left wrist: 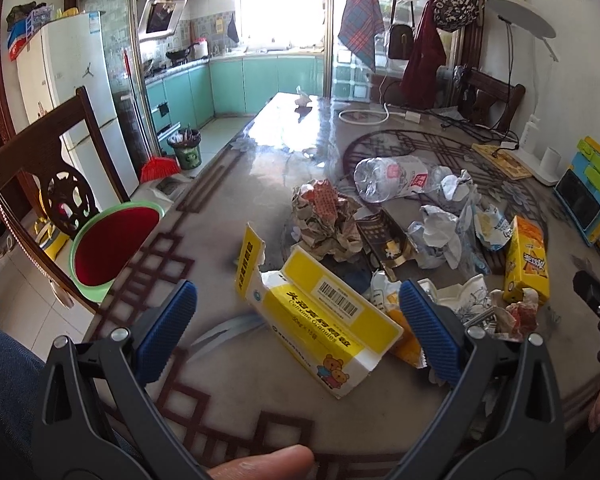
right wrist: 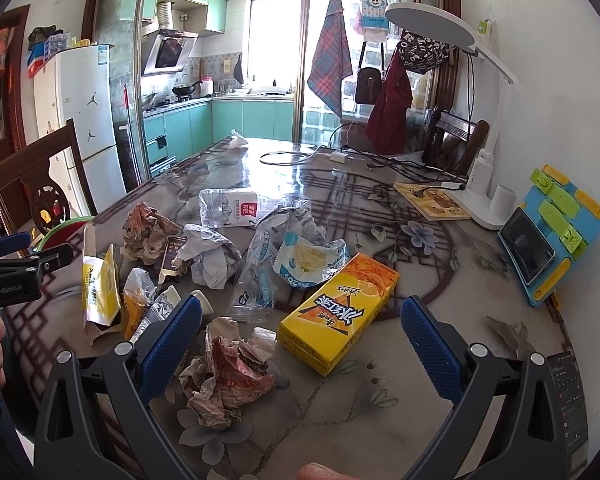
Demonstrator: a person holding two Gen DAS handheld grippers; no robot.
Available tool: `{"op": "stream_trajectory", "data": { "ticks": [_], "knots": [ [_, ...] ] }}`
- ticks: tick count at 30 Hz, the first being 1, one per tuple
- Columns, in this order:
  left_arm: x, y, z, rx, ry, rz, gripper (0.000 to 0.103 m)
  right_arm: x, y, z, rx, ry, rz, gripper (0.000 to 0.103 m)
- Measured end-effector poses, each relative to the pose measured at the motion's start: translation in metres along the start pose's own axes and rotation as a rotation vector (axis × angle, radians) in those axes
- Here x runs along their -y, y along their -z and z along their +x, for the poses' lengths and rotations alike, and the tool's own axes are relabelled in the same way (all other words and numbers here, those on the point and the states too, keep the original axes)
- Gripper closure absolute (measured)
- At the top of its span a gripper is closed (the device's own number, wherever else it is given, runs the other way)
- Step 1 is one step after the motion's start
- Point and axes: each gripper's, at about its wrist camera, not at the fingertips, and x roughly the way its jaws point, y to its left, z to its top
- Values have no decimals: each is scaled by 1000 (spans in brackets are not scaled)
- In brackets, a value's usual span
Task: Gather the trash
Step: 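Grasp the yellow medicine box with the left tool while the right tool grasps the orange tea carton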
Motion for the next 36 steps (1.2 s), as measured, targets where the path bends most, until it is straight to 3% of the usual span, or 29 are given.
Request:
{"op": "stream_trajectory", "data": {
  "ticks": [5, 21, 24, 28, 34, 36],
  "knots": [
    [0, -9, 35, -168, 8, -95, 3, 3, 0, -1, -1, -9, 14, 6],
    [-9, -8, 97, -376, -83, -398, 5, 17, -4, -6, -13, -25, 82, 6],
    [-9, -2, 105, -412, -91, -414, 16, 19, -3, -6, -16, -21, 91, 6],
    [-4, 1, 104, -391, -111, -386, 21, 24, -4, -6, -20, -14, 103, 6],
    [-4, 0, 98, -376, -91, -348, 50, 30, -1, -3, -46, 12, 115, 6],
    [-4, -3, 96, -366, -92, -329, 55, 33, -1, 0, -61, 19, 124, 6]
  ]
}}
